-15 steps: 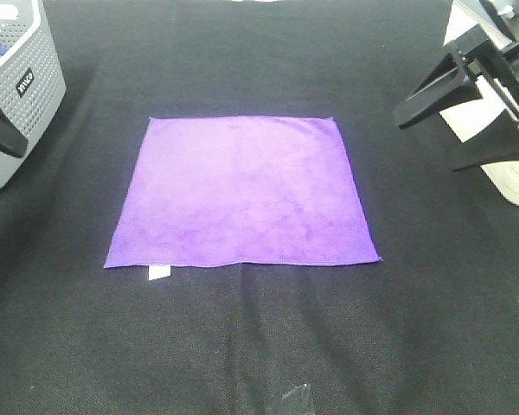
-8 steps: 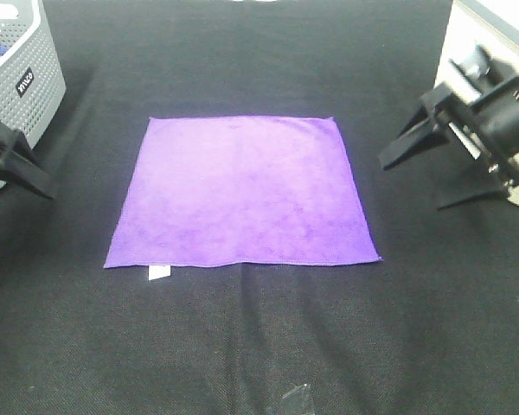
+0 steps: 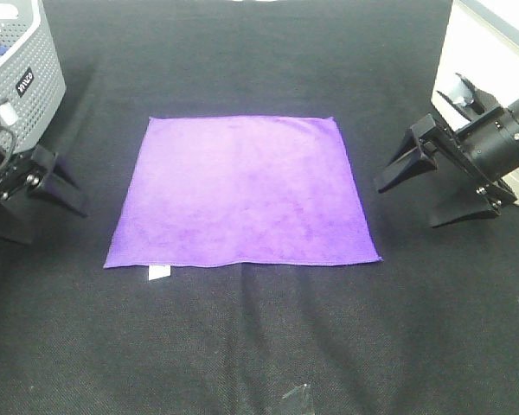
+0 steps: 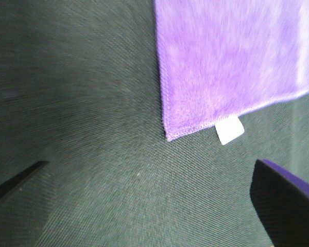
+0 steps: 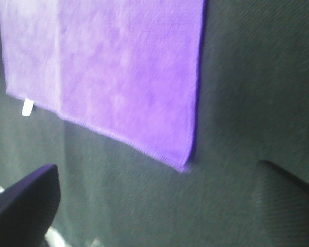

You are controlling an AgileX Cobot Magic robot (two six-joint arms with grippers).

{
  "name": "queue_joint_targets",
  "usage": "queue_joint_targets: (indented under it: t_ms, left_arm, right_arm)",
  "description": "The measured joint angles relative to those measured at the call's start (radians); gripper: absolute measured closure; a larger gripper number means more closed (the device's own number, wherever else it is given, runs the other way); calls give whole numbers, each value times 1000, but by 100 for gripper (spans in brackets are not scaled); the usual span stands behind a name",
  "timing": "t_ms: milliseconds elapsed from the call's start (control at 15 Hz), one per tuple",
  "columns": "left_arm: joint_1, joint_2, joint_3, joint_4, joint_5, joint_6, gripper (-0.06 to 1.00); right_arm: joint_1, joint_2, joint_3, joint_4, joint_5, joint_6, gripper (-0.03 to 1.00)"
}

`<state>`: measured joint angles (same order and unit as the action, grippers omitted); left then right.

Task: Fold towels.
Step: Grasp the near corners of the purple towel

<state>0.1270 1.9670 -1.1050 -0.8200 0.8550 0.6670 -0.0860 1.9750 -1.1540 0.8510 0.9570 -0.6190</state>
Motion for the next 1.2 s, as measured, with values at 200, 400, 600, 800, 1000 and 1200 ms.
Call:
queue_joint_targets:
  t_ms: [200,400,600,800,1000,1200]
  left_arm:
    - [-33,31,-24,-28,-13,31,-2]
    - [-66,98,-64,-32,-24,32,-2]
    - [-68,136,-72,-41,-20,30,0]
    - [-68,147,-79,-51,-10,28,2]
    - [-69,149,-80,-49,-11,19,5]
    - [-120,147,-82,-16,-42,-34,5]
  right_arm:
    - [0,70,-30,0,-37,-32,1]
    - [0,120,-62,4,-33,-42,1]
    - [0,157,-67,15,-33,-53,1]
    - [0,178,-79,35,-13,-61,2]
    - [0,180,-79,35,-13,-62,3]
    - [11,180,-79,27,-23,-59,6]
